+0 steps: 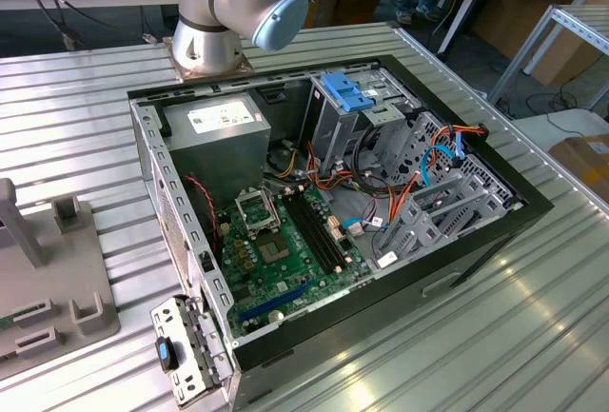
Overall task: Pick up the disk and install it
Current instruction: 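Pick up the disk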
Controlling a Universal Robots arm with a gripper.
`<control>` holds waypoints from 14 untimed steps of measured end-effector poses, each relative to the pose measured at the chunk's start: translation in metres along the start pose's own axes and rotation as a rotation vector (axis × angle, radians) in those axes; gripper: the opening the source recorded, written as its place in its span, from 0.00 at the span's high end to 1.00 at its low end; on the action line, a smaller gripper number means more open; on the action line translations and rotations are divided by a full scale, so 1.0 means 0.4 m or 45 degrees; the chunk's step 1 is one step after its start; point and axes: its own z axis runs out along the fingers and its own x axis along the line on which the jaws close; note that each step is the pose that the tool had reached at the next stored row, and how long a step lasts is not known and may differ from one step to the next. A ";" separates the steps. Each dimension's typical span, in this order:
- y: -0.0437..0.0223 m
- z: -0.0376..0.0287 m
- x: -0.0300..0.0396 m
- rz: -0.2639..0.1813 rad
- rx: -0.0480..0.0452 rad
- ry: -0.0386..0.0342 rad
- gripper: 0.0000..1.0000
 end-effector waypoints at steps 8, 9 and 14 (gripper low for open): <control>-0.002 0.003 0.002 0.071 0.001 -0.0060 0.89; -0.008 0.002 0.003 0.071 0.001 -0.0079 0.89; -0.013 0.006 0.004 0.126 0.012 -0.0167 0.89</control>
